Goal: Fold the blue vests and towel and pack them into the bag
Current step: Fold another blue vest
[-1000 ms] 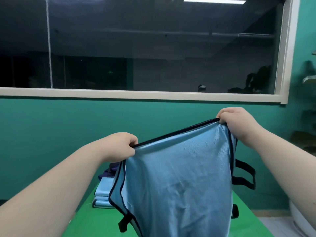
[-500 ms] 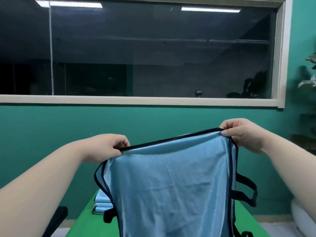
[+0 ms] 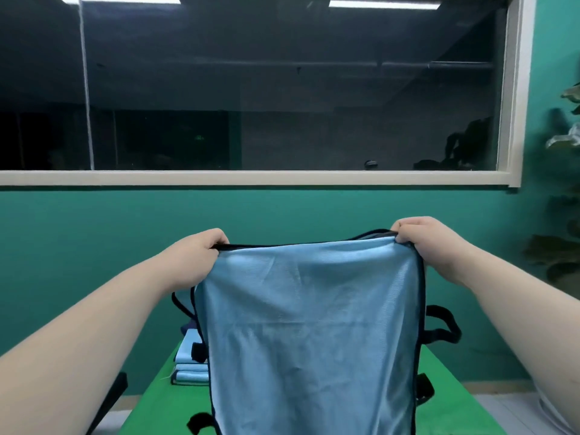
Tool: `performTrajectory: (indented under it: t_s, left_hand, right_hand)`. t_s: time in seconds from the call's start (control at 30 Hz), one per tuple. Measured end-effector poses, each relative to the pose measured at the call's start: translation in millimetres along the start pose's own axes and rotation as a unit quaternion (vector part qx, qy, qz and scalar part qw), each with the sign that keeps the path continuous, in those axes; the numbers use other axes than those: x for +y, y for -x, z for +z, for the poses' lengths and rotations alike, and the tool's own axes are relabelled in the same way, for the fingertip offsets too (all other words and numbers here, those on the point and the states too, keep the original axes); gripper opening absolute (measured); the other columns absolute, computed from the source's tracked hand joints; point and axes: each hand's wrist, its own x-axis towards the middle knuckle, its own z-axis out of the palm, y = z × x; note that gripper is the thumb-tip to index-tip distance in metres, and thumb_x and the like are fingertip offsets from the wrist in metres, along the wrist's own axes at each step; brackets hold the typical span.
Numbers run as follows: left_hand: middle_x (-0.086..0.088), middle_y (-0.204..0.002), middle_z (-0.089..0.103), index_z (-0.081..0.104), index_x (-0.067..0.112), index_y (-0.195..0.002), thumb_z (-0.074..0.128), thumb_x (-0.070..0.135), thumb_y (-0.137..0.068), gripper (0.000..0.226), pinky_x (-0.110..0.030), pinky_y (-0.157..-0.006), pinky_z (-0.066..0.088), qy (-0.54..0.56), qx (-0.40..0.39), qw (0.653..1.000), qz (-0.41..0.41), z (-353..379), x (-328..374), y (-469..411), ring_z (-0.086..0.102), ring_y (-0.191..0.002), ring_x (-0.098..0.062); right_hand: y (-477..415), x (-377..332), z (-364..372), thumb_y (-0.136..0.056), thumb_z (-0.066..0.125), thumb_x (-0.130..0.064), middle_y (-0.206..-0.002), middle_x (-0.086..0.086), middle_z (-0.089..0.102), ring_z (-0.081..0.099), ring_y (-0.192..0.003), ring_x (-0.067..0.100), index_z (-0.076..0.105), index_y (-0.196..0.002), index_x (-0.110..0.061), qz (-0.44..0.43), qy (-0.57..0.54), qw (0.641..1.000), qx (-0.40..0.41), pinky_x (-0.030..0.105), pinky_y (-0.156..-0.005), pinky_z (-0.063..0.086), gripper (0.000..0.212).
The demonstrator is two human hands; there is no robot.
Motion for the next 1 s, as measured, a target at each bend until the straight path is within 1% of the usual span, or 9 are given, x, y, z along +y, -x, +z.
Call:
performTrajectory:
  t_s: [0.07,0.13,0.23,0.33,0.43,0.57,0.77,0.9,1.0]
  left_hand:
    - [0.007,-0.093,0.066,0.058,0.031,-0.093,0.037,0.016,-0.098,0.027,-0.031,-0.075,0.044,-0.006,-0.006,1.000,0.008,-4,-3,3,0.059,-0.090,-0.016]
    - [0.012,-0.094,0.067,0.057,0.034,-0.096,0.040,0.022,-0.100,0.021,-0.033,-0.083,0.047,-0.014,-0.010,1.000,0.022,-8,-10,4,0.061,-0.093,-0.015]
    - [0.019,-0.089,0.069,0.060,0.036,-0.093,0.053,0.032,-0.099,0.010,-0.033,-0.086,0.050,-0.018,-0.004,0.999,0.045,-16,-18,3,0.064,-0.090,-0.012]
    - [0.016,-0.083,0.071,0.065,0.032,-0.087,0.069,0.029,-0.091,0.007,-0.029,-0.082,0.047,-0.002,-0.016,0.998,0.061,-23,-21,3,0.064,-0.081,-0.009]
    - [0.015,-0.082,0.071,0.067,0.030,-0.084,0.081,0.025,-0.081,0.016,-0.028,-0.080,0.047,0.004,-0.040,0.997,0.066,-32,-23,5,0.060,-0.075,-0.007]
    - [0.012,-0.083,0.072,0.068,0.037,-0.081,0.082,0.017,-0.080,0.024,-0.024,-0.077,0.049,-0.014,-0.107,0.991,0.073,-41,-22,10,0.063,-0.073,-0.005]
    - [0.010,-0.082,0.072,0.070,0.035,-0.084,0.082,0.022,-0.077,0.019,-0.030,-0.078,0.051,-0.044,-0.094,0.993,0.050,-38,-22,10,0.065,-0.072,-0.006]
    - [0.011,-0.081,0.071,0.067,0.039,-0.087,0.084,0.026,-0.077,0.023,-0.027,-0.074,0.050,-0.049,-0.074,0.995,0.041,-36,-23,8,0.063,-0.069,-0.002]
    - [0.012,-0.082,0.072,0.067,0.041,-0.085,0.082,0.025,-0.079,0.022,-0.032,-0.080,0.052,-0.060,-0.092,0.993,0.042,-35,-24,7,0.066,-0.076,-0.006]
  right_hand:
    - [1,4,-2,-0.085,0.057,-0.007,-0.069,0.008,0.051,0.041,-0.066,0.020,0.059,-0.070,-0.010,-0.009,-0.039,0.999,-0.024,0.031,-0.058,0.028,0.015]
    - [3,7,-6,-0.088,0.070,-0.014,-0.075,0.011,0.057,0.047,-0.070,0.022,0.065,-0.074,-0.013,-0.018,-0.078,0.995,-0.056,0.032,-0.060,0.034,0.015]
    - [5,12,-10,-0.056,0.091,-0.055,-0.075,0.009,0.058,0.050,-0.065,0.018,0.066,-0.073,-0.015,-0.013,-0.102,0.991,-0.086,0.029,-0.058,0.038,0.050]
    - [5,16,-12,-0.038,0.088,-0.072,-0.073,0.006,0.058,0.049,-0.063,0.015,0.065,-0.074,-0.017,-0.026,-0.107,0.991,-0.076,0.027,-0.056,0.039,0.070]
    - [6,17,-16,-0.054,0.084,-0.068,-0.071,0.004,0.057,0.047,-0.061,0.014,0.063,-0.074,-0.017,-0.034,-0.110,0.992,-0.057,0.025,-0.054,0.039,0.058]
    - [6,18,-21,-0.084,0.068,-0.035,-0.068,0.003,0.054,0.045,-0.060,0.015,0.059,-0.077,-0.011,-0.024,-0.101,0.993,-0.053,0.029,-0.055,0.035,0.027]
    - [3,25,-24,-0.092,0.067,-0.022,-0.067,0.002,0.055,0.046,-0.062,0.016,0.061,-0.079,-0.007,-0.024,-0.078,0.995,-0.048,0.030,-0.058,0.037,0.021]
    - [7,25,-23,-0.079,0.073,-0.035,-0.066,0.000,0.057,0.048,-0.064,0.016,0.063,-0.078,-0.005,-0.027,-0.081,0.995,-0.052,0.030,-0.061,0.041,0.031]
    - [8,28,-23,-0.050,0.085,-0.069,-0.068,0.000,0.059,0.052,-0.064,0.013,0.064,-0.079,-0.006,-0.027,-0.073,0.996,-0.048,0.025,-0.060,0.045,0.072]
